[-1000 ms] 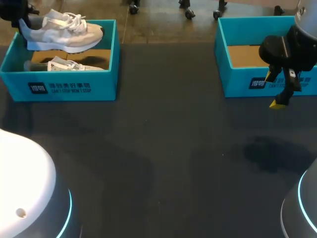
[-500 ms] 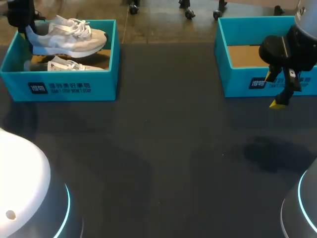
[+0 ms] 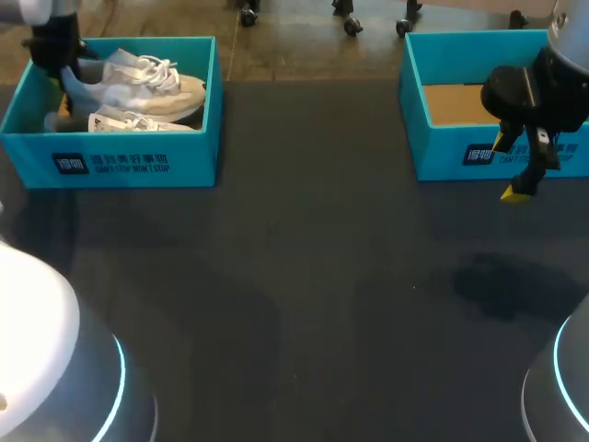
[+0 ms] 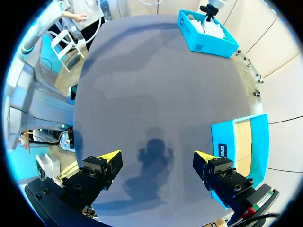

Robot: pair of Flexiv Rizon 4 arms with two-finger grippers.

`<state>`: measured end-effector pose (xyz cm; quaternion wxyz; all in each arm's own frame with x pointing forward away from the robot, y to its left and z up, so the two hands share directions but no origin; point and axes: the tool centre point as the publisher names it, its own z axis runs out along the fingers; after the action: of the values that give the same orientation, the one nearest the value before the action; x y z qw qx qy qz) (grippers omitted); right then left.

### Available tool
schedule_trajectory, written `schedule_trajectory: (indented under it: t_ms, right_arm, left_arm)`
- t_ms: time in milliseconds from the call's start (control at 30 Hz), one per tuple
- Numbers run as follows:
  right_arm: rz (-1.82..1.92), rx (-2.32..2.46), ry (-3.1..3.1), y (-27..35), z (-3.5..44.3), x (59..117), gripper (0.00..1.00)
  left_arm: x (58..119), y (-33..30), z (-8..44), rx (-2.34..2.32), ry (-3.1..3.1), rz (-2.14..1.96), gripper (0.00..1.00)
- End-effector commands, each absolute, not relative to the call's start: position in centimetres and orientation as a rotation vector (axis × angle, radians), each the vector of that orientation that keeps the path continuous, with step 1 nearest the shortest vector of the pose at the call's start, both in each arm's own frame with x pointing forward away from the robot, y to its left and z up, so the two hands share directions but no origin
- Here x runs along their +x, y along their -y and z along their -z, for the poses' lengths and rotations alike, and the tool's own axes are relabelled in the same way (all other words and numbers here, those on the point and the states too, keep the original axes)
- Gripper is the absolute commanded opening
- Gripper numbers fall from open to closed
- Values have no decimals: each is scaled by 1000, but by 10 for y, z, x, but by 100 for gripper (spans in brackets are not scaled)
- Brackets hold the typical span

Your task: Take the shoe out of the shoebox, open the shoe tongue, remove and reinsert the insole, then place the shoe into the shoebox

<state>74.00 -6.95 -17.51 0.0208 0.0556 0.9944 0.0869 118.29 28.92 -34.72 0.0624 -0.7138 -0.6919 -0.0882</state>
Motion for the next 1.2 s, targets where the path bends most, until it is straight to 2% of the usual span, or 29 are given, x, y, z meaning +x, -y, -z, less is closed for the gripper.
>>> schedule_trajectory:
  t_ms: [33, 400, 433, 467, 767, 1067, 1100, 1167, 1200]
  right_arm:
    - [-264, 175, -3086, 68, 175, 741, 100]
    - [-264, 175, -3086, 68, 175, 741, 100]
    - [-264, 175, -3086, 68, 175, 741, 100]
    - [-264, 175, -3086, 68, 175, 741, 100]
    - [-264, 175, -3086, 68, 175, 741, 100]
    - [-264, 175, -3086, 68, 175, 741, 100]
    - [-264, 175, -3086, 68, 175, 741, 100]
    - [-264, 175, -3086, 68, 175, 741, 100]
    - [-264, 175, -3086, 68, 175, 741, 100]
  left_arm:
    - [1191, -292, 357, -2161, 2092, 243, 0]
    - [1190, -291, 372, -2139, 2066, 262, 1]
    - [1189, -290, 373, -2141, 2062, 269, 20]
    - [1189, -290, 374, -2142, 2059, 272, 30]
    - [1189, -291, 376, -2141, 2057, 252, 47]
    - [1182, -286, 349, -2205, 2066, 193, 51]
    - [1179, -285, 345, -2213, 2070, 188, 66]
    - [1176, -283, 337, -2226, 2070, 172, 74]
    - [1174, -282, 333, -2233, 2081, 157, 85]
